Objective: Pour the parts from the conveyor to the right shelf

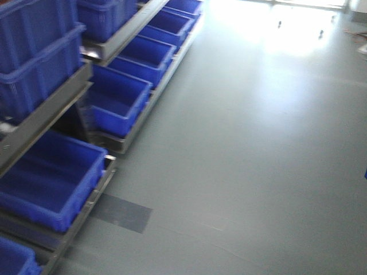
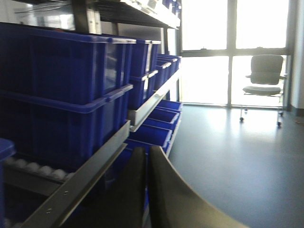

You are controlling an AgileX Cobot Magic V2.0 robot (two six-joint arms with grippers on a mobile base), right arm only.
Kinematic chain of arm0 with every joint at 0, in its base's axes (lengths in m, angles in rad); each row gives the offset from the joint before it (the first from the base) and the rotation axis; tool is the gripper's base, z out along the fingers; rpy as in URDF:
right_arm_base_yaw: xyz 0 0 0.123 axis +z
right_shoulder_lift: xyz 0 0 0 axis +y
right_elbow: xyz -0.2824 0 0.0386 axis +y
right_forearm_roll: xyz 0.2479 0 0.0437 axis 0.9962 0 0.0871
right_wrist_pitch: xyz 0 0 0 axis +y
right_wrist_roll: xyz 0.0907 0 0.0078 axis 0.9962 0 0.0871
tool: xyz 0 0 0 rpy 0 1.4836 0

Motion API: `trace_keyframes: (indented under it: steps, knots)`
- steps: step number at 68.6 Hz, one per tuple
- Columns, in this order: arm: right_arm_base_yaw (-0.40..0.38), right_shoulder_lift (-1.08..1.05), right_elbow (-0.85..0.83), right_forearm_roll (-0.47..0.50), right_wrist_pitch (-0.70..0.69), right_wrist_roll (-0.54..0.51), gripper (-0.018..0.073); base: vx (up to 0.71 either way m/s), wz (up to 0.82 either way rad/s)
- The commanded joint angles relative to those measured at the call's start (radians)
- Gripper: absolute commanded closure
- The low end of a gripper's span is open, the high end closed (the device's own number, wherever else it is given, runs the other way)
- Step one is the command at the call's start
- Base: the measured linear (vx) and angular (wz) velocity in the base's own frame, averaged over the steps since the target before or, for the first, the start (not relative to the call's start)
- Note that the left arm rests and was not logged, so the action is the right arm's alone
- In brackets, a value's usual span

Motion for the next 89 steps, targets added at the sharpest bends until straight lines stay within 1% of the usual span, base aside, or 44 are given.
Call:
trace_keyframes:
  steps: [1,32,89]
  knots:
    - [-0.004,0.013,-0.029,-0.007,-0.085,-0.003,0.0568,0.17,0.70]
    - [-0.004,0.013,-0.029,-0.007,-0.085,-0.003,0.0568,0.15,0.74]
    - [-0.004,0.013,-0.029,-0.007,-0.083,-0.003,0.0568,0.13,0.63]
